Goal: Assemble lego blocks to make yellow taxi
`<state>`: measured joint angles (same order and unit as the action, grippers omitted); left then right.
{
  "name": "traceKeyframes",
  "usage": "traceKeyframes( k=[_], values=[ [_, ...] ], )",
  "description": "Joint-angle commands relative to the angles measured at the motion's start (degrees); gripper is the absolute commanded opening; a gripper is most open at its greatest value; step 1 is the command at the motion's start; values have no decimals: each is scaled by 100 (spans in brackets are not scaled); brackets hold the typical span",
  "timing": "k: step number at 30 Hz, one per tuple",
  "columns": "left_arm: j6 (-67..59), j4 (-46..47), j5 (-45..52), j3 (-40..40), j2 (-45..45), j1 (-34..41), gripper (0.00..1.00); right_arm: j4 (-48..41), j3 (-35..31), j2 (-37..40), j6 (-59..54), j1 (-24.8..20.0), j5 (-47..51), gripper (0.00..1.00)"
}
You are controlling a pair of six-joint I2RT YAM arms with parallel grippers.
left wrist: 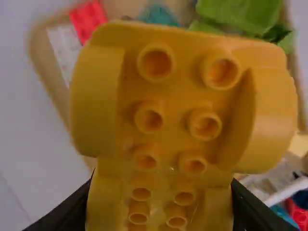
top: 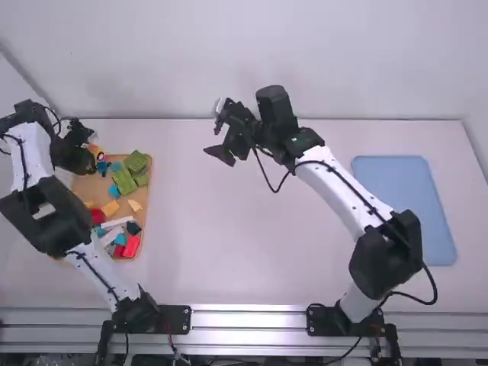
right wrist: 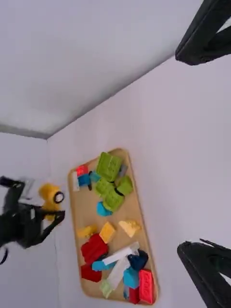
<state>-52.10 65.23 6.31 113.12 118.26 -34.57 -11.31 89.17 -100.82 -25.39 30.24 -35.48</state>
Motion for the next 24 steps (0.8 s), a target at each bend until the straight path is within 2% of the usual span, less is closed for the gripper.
traceKeyframes(
  k=[1,2,3,4,5,6,7,9,10,14,18,20,21,22,23,24],
  values=[
    [-173,-415,420,-929,-1045,511,2,-15,7,-22,221,-173,-149,98],
    [-175,-682,417,-1248,-1283,619,2,-52,7,-13,192,-232,-238,98],
    [-166,-1202,234,-1893,-1779,876,2,-166,7,44,87,-299,-400,98],
    [-173,-1360,175,-2124,-1965,986,2,-229,7,70,44,-319,-450,98],
    [-334,-1672,177,-2699,-2439,1296,6,-387,7,144,-111,-350,-588,98],
    [-778,-1797,232,-3174,-2863,1620,5,-605,7,245,-369,-363,-743,98],
    [-881,-1843,232,-3292,-2975,1718,2,-675,7,275,-459,-363,-776,98],
    [-927,-2122,216,-3827,-3475,2317,2,-1141,7,483,-968,-341,-861,98],
    [-929,-2151,201,-3891,-3530,2415,2,-1220,7,520,-1040,-326,-850,98],
    [-1268,-2227,-317,-4172,-3840,3613,2,-2170,4,1115,-1875,-173,-918,98],
    [-723,-2229,-597,-4085,-3727,4249,2,-2855,4,1565,-2483,-221,-1346,98],
    [173,-2251,-284,-4076,-3453,4470,2,-3296,-13,1812,-2876,-393,-1648,98],
    [393,-2291,323,-4076,-3237,4520,2,-3469,-94,1965,-3040,-540,-1864,98],
    [393,-2293,398,-4076,-3211,4522,2,-3506,-129,2002,-3069,-581,-1915,98],
    [387,-2238,979,-4076,-2962,4581,2,-3589,-323,2166,-3228,-776,-2103,98],
    [372,-2194,1110,-4076,-2796,4660,2,-3582,-538,2293,-3322,-951,-2262,98]
  ],
)
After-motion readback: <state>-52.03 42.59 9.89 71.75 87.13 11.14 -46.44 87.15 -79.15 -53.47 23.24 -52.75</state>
